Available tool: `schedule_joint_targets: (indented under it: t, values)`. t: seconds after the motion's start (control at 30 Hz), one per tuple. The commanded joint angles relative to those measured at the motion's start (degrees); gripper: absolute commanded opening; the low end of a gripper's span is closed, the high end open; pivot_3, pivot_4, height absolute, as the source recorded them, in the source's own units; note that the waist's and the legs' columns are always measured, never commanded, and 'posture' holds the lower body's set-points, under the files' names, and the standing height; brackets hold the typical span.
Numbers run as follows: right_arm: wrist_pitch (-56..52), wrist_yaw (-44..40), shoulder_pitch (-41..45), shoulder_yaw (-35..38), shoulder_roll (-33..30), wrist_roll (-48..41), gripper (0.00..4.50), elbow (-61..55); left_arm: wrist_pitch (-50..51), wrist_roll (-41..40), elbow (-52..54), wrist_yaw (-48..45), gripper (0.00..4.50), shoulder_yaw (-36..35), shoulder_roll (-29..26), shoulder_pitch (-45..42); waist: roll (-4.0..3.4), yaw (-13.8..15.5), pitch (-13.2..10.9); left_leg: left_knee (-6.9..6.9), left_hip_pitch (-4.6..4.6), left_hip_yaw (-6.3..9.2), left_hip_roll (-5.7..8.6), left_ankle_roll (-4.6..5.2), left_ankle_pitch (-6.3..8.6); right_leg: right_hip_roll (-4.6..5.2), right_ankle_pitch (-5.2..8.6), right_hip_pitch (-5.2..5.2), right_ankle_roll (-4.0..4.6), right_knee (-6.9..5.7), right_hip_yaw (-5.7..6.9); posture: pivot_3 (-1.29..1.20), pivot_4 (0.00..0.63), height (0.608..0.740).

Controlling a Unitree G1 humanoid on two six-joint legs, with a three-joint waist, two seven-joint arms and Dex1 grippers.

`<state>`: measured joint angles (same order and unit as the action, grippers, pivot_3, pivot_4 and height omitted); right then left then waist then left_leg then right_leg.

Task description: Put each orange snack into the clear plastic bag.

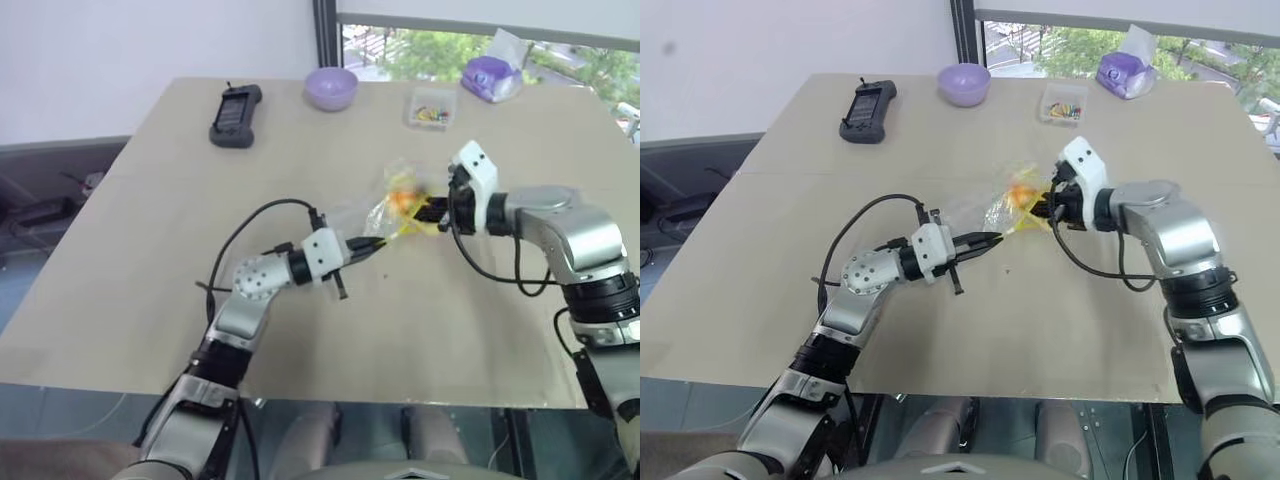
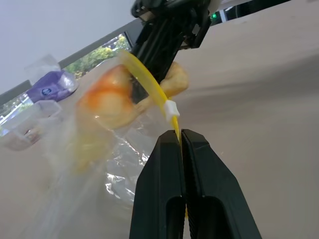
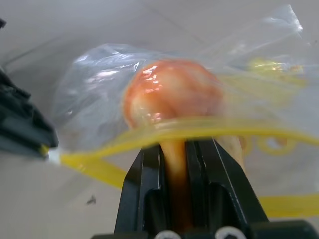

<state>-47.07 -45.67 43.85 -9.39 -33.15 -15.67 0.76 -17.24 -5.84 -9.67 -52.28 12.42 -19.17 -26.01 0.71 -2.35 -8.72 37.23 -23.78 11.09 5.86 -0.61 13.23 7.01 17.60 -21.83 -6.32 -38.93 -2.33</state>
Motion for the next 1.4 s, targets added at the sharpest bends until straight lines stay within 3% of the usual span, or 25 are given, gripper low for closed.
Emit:
schedule_joint_targets:
  t: [0.03,0.1,0.2,0.4,0.7,1.03,1.4]
  values:
    - [1.4,2.3,0.0,2.0,1.3,0.2,0.17,-1.0,-0.6,-1.7,1.1,-0.7,0.0,0.0,0.5,-0.7,0.0,0.0,0.0,0.0,0.0,0.0,0.0,0.0,0.0,0.0,0.0,0.0,0.0,0.0,0.0,0.0,0.15,0.74]
    - [-0.2,2.7,-0.6,3.4,3.7,-2.2,0.17,-2.9,0.0,-2.6,1.5,-1.1,0.0,0.1,0.9,-0.7,0.0,-0.2,0.0,-0.01,-0.01,0.01,-0.01,0.0,0.0,-0.01,0.0,-0.01,0.0,0.0,0.0,0.0,0.15,0.74]
    - [2.1,6.2,-1.3,2.5,4.5,1.4,0.17,-0.6,0.8,-3.4,2.1,-1.6,0.0,0.3,1.6,-0.9,-0.01,-0.2,0.0,-0.03,0.0,-0.01,-0.03,0.0,0.0,-0.02,0.0,-0.03,0.0,0.0,-0.03,0.0,0.15,0.74]
    - [-1.9,8.9,-2.3,6.9,10.1,-3.9,0.17,-3.8,1.6,-4.1,2.1,-2.5,0.0,0.6,1.9,-1.2,-0.01,-0.2,0.0,0.0,0.0,0.01,-0.01,-0.01,0.0,-0.02,0.0,-0.02,0.0,-0.04,-0.02,0.0,0.15,0.74]
    - [-5.9,8.1,-3.8,7.8,9.1,-7.2,3.65,-8.8,1.4,-3.9,0.4,-1.9,0.0,0.1,2.6,-2.3,-0.01,-0.1,0.0,0.0,0.0,0.02,-0.01,-0.01,0.0,-0.02,0.0,-0.02,0.0,-0.03,-0.01,0.0,0.15,0.74]
    - [-8.9,4.8,-6.8,13.1,1.9,-12.4,3.65,-11.1,2.0,-3.9,-2.2,1.7,0.0,-2.1,3.9,-3.6,-0.01,-0.1,0.0,0.0,0.0,0.0,0.0,0.0,0.0,-0.02,0.0,-0.01,0.0,-0.03,-0.01,0.0,0.15,0.74]
    - [6.6,-4.8,-12.7,13.2,-11.5,-7.8,3.65,-8.5,3.1,-4.7,-2.3,2.9,0.0,-3.1,4.2,-3.6,0.0,0.0,0.0,0.02,0.0,-0.03,0.0,0.0,0.0,-0.01,0.0,0.01,0.0,-0.01,-0.01,0.0,0.15,0.74]
